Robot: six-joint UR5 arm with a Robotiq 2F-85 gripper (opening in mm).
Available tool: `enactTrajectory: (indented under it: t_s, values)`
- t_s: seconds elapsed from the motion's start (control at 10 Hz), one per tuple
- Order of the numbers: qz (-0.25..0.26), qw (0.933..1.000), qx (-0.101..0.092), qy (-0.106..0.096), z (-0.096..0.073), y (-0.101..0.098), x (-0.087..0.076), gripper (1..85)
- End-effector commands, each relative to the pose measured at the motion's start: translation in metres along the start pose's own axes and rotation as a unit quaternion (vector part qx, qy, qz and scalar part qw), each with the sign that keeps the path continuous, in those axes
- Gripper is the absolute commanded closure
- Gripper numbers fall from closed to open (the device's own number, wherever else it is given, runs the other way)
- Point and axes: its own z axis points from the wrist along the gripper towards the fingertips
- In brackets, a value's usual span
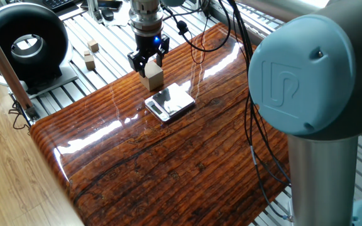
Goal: Remove the object from the scale
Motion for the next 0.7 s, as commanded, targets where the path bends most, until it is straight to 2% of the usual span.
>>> enactTrajectory:
  t_s: [0.0,0.3,0.5,0.6]
  values:
    - [-0.004,1.0,-0.005,0.0,-0.003,0.0,0.0,18.3]
    - [-0.011,0.9999,-0.009,-0.002,-0.01,0.002,-0.001,17.0]
    - [-0.02,0.9998,-0.007,-0.001,-0.032,0.0,0.004,17.3]
    - [-0.023,0.9997,0.001,-0.002,-0.045,-0.004,0.008,20.7]
